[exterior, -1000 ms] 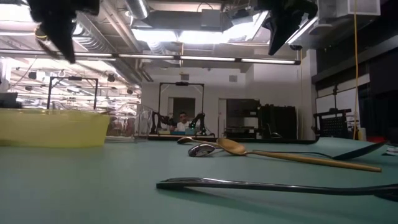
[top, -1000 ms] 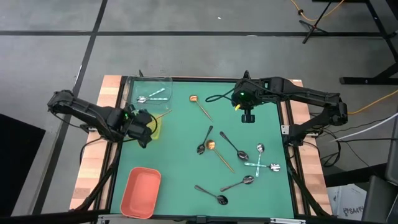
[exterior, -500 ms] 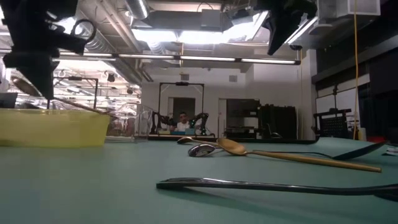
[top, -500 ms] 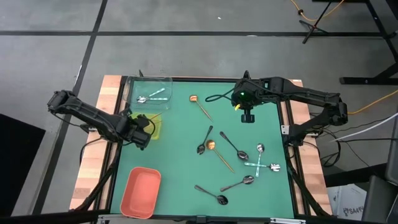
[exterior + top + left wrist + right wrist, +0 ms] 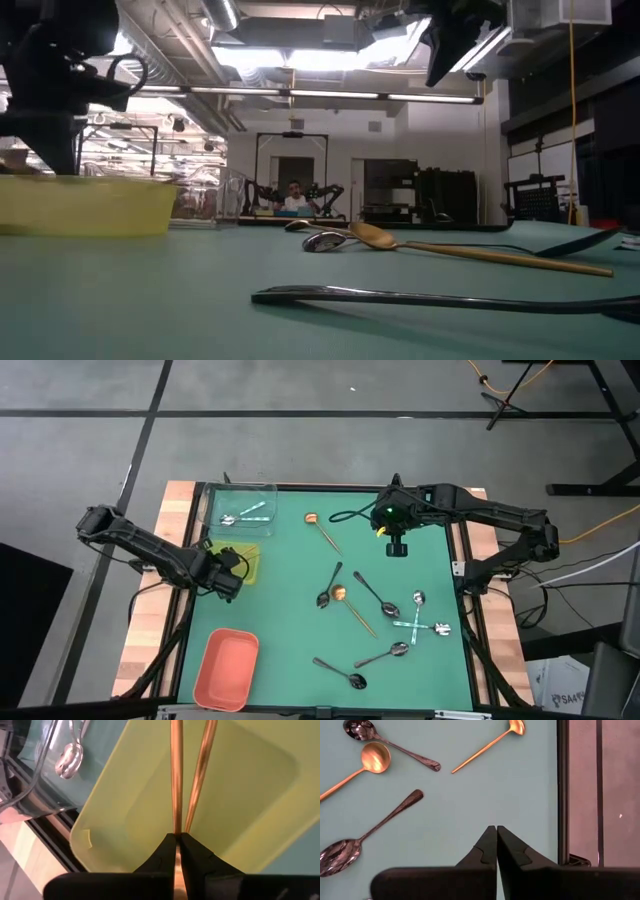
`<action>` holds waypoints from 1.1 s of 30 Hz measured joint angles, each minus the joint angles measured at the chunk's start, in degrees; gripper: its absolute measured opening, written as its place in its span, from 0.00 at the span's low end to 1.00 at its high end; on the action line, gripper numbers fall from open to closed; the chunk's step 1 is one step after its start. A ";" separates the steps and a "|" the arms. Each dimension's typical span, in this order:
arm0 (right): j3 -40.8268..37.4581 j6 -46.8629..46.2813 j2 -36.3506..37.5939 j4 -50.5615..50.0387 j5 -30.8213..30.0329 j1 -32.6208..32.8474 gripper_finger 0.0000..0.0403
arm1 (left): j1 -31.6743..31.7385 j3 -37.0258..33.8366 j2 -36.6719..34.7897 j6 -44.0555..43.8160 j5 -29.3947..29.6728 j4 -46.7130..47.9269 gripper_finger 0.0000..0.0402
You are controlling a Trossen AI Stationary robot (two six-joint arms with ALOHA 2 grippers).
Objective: Sort silverware by color (type)
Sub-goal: Put the gold spoon into the yellow bin, then put the black spoon into the orange bin
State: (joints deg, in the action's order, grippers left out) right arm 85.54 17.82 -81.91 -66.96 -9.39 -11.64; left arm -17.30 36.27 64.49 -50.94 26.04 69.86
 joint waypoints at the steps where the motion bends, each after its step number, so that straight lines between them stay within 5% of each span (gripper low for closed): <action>1: 0.00 0.00 0.00 0.00 -0.02 0.00 0.00 | 0.03 -0.63 0.00 0.02 0.16 -0.75 0.02; 18: 0.00 0.00 -0.04 -0.02 0.00 0.00 0.00 | 0.02 -5.84 0.00 -0.43 -1.83 -7.62 0.03; 33: 0.00 0.00 -0.04 -0.04 0.00 0.00 0.00 | 0.02 -5.84 0.00 -1.44 -1.92 -8.79 0.16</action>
State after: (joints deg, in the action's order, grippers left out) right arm 85.54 17.82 -81.95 -67.00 -9.39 -11.64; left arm -17.28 30.44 64.49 -52.38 24.12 61.07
